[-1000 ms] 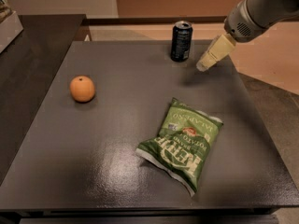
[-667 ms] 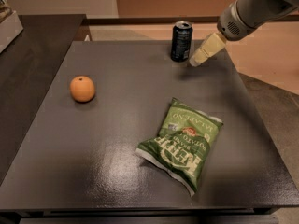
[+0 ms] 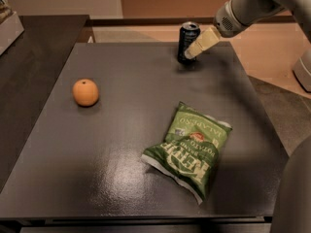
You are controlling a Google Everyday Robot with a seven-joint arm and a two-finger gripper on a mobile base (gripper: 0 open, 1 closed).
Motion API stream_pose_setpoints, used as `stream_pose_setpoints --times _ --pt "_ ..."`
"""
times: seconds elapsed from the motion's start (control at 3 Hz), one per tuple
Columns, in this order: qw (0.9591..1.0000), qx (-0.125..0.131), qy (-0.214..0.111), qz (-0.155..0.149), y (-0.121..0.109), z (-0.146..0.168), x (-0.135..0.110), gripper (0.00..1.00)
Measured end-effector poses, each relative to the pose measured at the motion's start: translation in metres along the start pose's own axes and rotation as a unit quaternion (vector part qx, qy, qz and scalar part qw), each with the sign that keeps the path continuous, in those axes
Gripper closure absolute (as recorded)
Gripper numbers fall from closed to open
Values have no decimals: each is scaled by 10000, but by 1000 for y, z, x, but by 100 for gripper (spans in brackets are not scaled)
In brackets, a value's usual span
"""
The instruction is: Move pepsi can near orange
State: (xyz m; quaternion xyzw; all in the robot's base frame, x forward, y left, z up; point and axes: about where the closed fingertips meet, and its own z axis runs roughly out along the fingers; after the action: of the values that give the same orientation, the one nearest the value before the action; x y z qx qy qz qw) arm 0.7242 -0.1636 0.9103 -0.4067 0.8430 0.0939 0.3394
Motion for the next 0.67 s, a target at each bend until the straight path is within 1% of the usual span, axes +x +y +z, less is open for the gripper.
stream_pose_setpoints --times 0.33,0.67 --pt "9999 -106 -105 60 -3 14 -16 0" --pt "9998 -120 -123 122 -7 27 -26 0"
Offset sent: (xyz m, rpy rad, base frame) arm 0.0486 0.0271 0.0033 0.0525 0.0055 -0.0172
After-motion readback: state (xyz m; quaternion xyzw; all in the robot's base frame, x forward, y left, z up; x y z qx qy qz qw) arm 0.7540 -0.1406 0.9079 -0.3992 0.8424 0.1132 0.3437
